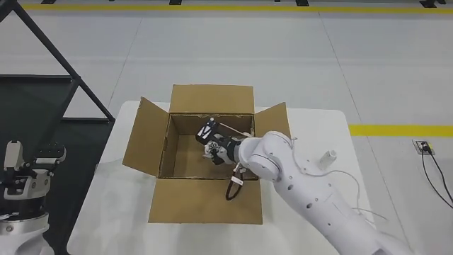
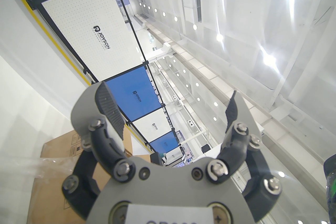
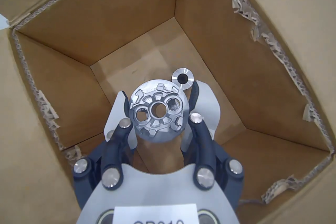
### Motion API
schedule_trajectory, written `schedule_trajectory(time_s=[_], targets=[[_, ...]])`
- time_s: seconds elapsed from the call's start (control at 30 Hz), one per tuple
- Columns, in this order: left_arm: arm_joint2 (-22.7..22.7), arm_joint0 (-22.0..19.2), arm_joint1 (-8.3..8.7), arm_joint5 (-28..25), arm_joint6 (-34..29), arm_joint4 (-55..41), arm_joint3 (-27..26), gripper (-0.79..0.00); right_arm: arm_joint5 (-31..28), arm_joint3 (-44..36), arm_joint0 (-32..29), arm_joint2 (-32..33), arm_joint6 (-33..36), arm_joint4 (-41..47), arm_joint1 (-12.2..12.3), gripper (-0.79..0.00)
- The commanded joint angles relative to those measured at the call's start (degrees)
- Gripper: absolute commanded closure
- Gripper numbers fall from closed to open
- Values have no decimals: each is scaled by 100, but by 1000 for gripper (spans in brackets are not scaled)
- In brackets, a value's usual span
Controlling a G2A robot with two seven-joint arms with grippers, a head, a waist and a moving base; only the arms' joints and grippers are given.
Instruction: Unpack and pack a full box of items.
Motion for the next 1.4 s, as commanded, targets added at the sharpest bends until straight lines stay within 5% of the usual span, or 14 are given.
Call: schedule_trajectory(time_s=[0.0, 0.6, 0.63, 0.8, 1.17, 1.37], targets=[[0, 0, 0, 0, 0, 0, 0, -785, -75, 357, 76, -34, -103, 110, -58, 0], [0, 0, 0, 0, 0, 0, 0, -785, -325, 1909, 386, -350, -710, 328, -504, 0], [0, 0, 0, 0, 0, 0, 0, -785, -334, 1954, 401, -365, -715, 312, -524, -172], [0, 0, 0, 0, 0, 0, 0, -785, -382, 2119, 451, -409, -756, 272, -608, -283], [0, 0, 0, 0, 0, 0, 0, -785, -457, 2322, 489, -396, -823, 205, -720, -376], [0, 0, 0, 0, 0, 0, 0, -785, -464, 2260, 438, -322, -882, 129, -717, -603]])
